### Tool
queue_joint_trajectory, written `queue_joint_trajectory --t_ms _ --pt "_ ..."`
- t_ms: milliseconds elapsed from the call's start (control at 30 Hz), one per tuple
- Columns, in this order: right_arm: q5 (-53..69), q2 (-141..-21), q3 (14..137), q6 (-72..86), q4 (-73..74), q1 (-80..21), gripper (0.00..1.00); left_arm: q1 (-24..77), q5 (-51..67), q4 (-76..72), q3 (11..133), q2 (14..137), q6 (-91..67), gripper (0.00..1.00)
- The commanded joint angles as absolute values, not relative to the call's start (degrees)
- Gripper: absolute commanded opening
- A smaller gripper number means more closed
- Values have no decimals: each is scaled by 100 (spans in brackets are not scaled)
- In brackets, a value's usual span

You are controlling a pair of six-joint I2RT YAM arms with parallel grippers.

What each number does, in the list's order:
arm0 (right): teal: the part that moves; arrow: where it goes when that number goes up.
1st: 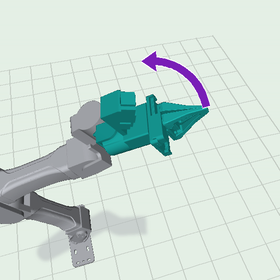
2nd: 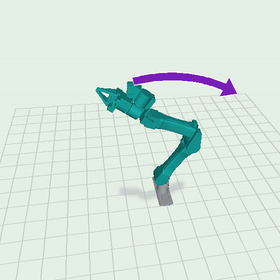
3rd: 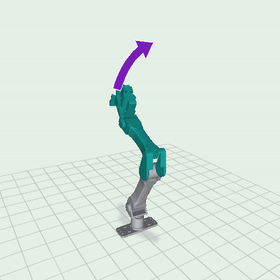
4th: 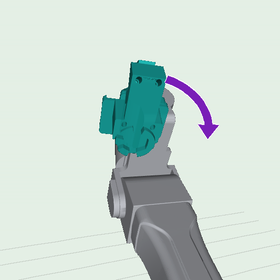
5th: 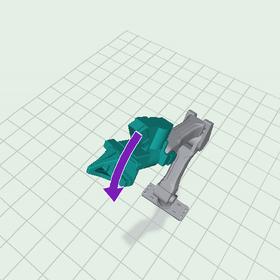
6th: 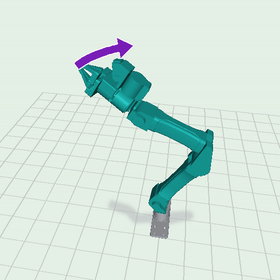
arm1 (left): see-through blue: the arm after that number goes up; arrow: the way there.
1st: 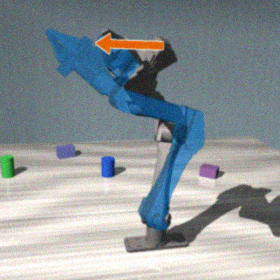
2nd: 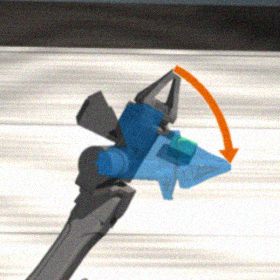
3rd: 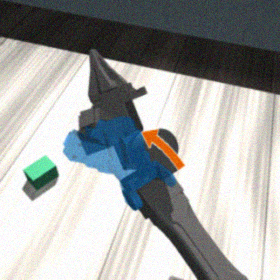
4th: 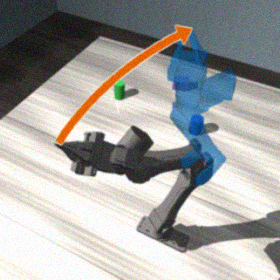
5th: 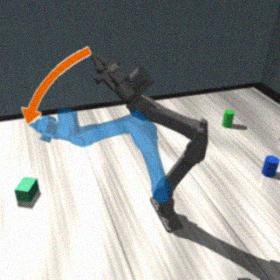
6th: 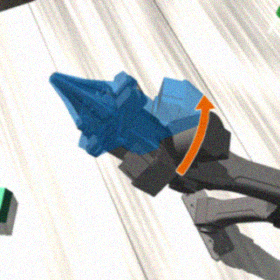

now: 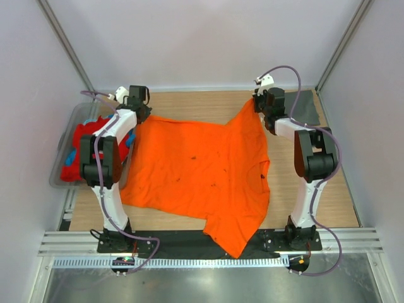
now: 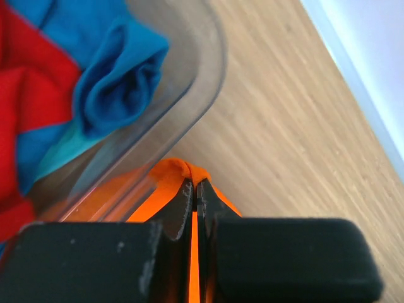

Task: Fold and stack the t-shirts
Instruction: Flatten the tshirt out, then fold the tshirt

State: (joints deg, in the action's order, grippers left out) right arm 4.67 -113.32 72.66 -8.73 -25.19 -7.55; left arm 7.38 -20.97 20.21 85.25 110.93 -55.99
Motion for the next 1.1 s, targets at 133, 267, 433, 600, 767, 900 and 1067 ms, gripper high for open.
queue_joint_trajectory --t_ms 133,267,433,600,767,900,1067 --pt "739 -12339 8883 -1353 -3112 -642 1 642 -1873 1573 9790 11978 -5159 0" --pt "817 -12752 9500 -1424 -2945 -466 1 545 -1627 1591 10449 12566 -5142 0" --pt "1098 -12649 9475 -1503 -2856 -396 1 492 -1082 1547 11126 12964 -4931 0" --pt "941 -12007 8765 -1406 -2909 -396 1 422 -440 1494 11355 12947 -4395 0" --pt "800 -11190 7955 -1389 -2857 -396 1 273 -36 1889 11338 12823 -4166 0" --pt "695 -10400 7271 -1222 -2558 -404 1 185 588 2266 11355 12753 -3999 0" --pt "458 -9616 6584 -1038 -2268 -431 1 141 677 3145 11829 12762 -3569 0"
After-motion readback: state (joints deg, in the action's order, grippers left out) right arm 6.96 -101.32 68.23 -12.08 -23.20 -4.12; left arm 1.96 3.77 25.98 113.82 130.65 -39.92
